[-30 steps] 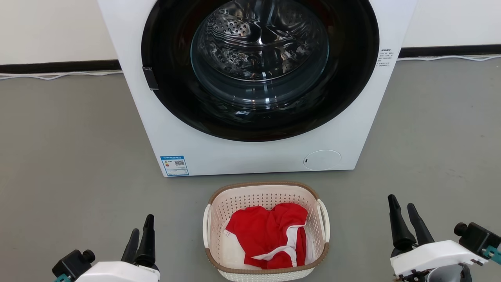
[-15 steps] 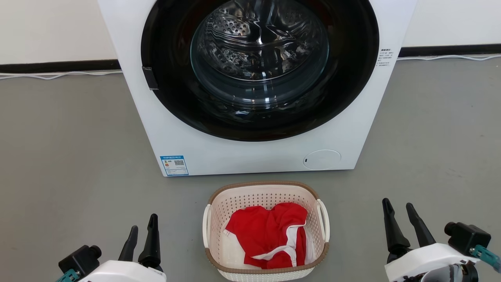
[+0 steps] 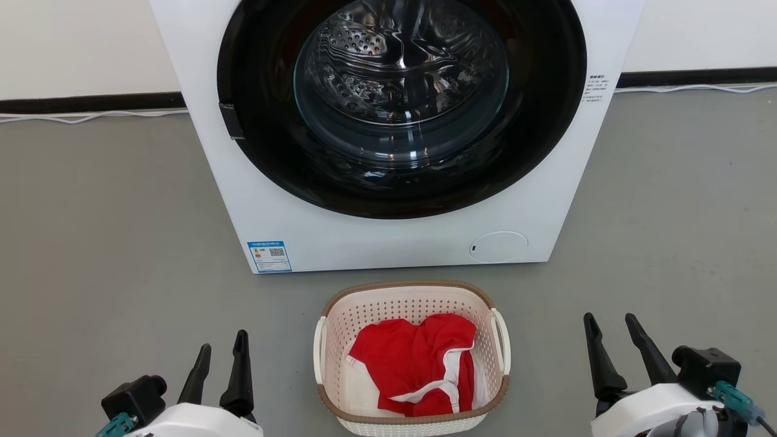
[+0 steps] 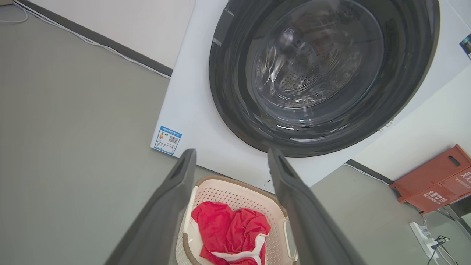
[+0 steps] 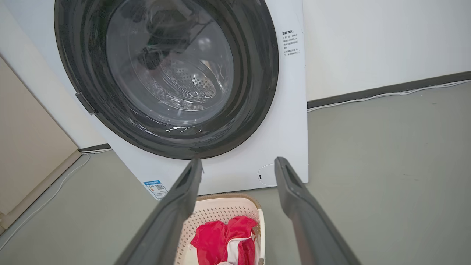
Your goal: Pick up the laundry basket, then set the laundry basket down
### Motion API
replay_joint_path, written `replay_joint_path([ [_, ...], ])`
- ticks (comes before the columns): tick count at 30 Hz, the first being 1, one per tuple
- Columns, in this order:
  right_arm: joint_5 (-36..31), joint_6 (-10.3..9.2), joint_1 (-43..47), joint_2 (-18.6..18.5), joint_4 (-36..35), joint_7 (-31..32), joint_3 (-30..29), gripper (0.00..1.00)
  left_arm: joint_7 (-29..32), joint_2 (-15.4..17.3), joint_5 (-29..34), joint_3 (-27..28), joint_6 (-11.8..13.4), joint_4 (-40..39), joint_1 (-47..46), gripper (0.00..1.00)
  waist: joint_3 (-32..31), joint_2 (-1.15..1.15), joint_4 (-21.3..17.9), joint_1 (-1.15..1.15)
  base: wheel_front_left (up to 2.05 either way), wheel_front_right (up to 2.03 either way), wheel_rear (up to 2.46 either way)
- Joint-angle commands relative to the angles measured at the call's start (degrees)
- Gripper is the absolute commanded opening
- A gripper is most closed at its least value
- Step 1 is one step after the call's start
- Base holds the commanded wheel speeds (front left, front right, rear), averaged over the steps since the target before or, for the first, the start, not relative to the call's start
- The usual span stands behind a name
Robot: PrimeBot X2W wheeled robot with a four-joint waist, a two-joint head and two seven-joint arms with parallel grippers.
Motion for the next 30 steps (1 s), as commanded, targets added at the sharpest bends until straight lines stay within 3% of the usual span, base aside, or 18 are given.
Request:
replay_joint_path([
  [1,-2.54,0.34,-1.7,-0.86,-0.95,-1.26,1.16,1.0,-1.02,0.62,2.15,0.98,0.64,-1.7,-1.2,1.0,-0.02,0.0,0.0,0.0,0.0,0.0,0.0],
  [30,-20.35,0.43,-1.9,-0.97,0.09,-5.4,0.27,1.0,-5.16,0.84,16.73,0.3,1.33,-0.77,-1.45,1.0,0.57,0.0,-0.31,0.0,0.0,0.0,0.0],
])
